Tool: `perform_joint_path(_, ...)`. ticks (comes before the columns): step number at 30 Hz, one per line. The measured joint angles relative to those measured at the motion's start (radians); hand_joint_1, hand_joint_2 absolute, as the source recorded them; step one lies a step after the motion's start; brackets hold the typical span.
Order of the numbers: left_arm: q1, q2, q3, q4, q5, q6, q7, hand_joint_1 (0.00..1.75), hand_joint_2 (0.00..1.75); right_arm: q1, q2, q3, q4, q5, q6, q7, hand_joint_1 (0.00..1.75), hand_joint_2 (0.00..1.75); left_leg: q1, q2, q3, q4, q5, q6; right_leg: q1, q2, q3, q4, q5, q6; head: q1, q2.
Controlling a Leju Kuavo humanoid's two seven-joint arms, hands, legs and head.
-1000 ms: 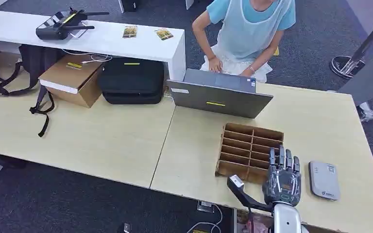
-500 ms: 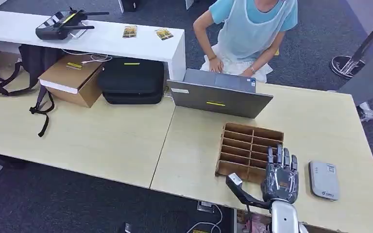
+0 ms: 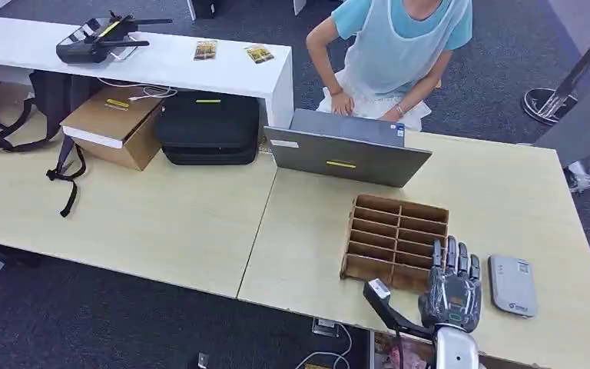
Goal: Pass the card to the sensor for recognition and then transmit it.
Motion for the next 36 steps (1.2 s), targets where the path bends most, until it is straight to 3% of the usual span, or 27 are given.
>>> perform_joint_path(25, 0.000, 0.004, 0.000, 0.000, 0.008, 0.000, 0.000, 0.00, 1.75, -0.006, 0.000, -0.003, 0.003, 0.000, -0.004, -0.023, 0.00, 1.75, 0.000, 0.000, 0.000, 0.000, 0.000, 0.000, 0.000, 0.000, 0.000, 0.000, 0.000, 0.000, 0.000, 0.000)
perform_joint_path(27, 0.000, 0.004, 0.000, 0.000, 0.008, 0.000, 0.000, 0.00, 1.75, -0.006, 0.000, -0.003, 0.007, 0.000, -0.005, -0.026, 0.38, 1.75, 0.000, 0.000, 0.000, 0.000, 0.000, 0.000, 0.000, 0.000, 0.000, 0.000, 0.000, 0.000, 0.000, 0.000)
perform_joint_path(28, 0.000, 0.004, 0.000, 0.000, 0.008, 0.000, 0.000, 0.00, 1.75, -0.007, 0.000, -0.003, 0.009, 0.000, -0.005, -0.026, 0.93, 1.75, 0.000, 0.000, 0.000, 0.000, 0.000, 0.000, 0.000, 0.000, 0.000, 0.000, 0.000, 0.000, 0.000, 0.000)
perform_joint_path(29, 0.000, 0.004, 0.000, 0.000, 0.008, 0.000, 0.000, 0.00, 1.75, -0.007, 0.000, -0.003, 0.012, 0.000, -0.005, -0.028, 1.20, 1.75, 0.000, 0.000, 0.000, 0.000, 0.000, 0.000, 0.000, 0.000, 0.000, 0.000, 0.000, 0.000, 0.000, 0.000)
perform_joint_path(30, 0.000, 0.004, 0.000, 0.000, 0.008, 0.000, 0.000, 0.00, 1.75, -0.007, 0.000, -0.003, 0.013, 0.000, -0.005, -0.029, 1.20, 1.75, 0.000, 0.000, 0.000, 0.000, 0.000, 0.000, 0.000, 0.000, 0.000, 0.000, 0.000, 0.000, 0.000, 0.000)
perform_joint_path(31, 0.000, 0.004, 0.000, 0.000, 0.008, 0.000, 0.000, 0.00, 1.75, -0.007, 0.001, -0.003, 0.014, 0.000, -0.007, -0.033, 1.10, 1.75, 0.000, 0.000, 0.000, 0.000, 0.000, 0.000, 0.000, 0.000, 0.000, 0.000, 0.000, 0.000, 0.000, 0.000)
perform_joint_path(33, 0.000, 0.004, 0.000, 0.000, 0.008, 0.000, 0.000, 0.00, 1.75, -0.009, 0.002, -0.005, 0.019, 0.000, -0.010, -0.039, 1.10, 1.75, 0.000, 0.000, 0.000, 0.000, 0.000, 0.000, 0.000, 0.000, 0.000, 0.000, 0.000, 0.000, 0.000, 0.000)
perform_joint_path(34, 0.000, 0.004, 0.000, 0.000, 0.008, 0.000, 0.000, 0.00, 1.75, -0.009, 0.002, -0.005, 0.020, 0.000, -0.011, -0.040, 0.82, 1.75, 0.000, 0.000, 0.000, 0.000, 0.000, 0.000, 0.000, 0.000, 0.000, 0.000, 0.000, 0.000, 0.000, 0.000)
perform_joint_path(36, 0.000, 0.004, 0.000, 0.000, 0.008, 0.000, 0.000, 0.00, 1.75, -0.010, 0.002, -0.006, 0.023, 0.000, -0.015, -0.042, 0.75, 1.75, 0.000, 0.000, 0.000, 0.000, 0.000, 0.000, 0.000, 0.000, 0.000, 0.000, 0.000, 0.000, 0.000, 0.000)
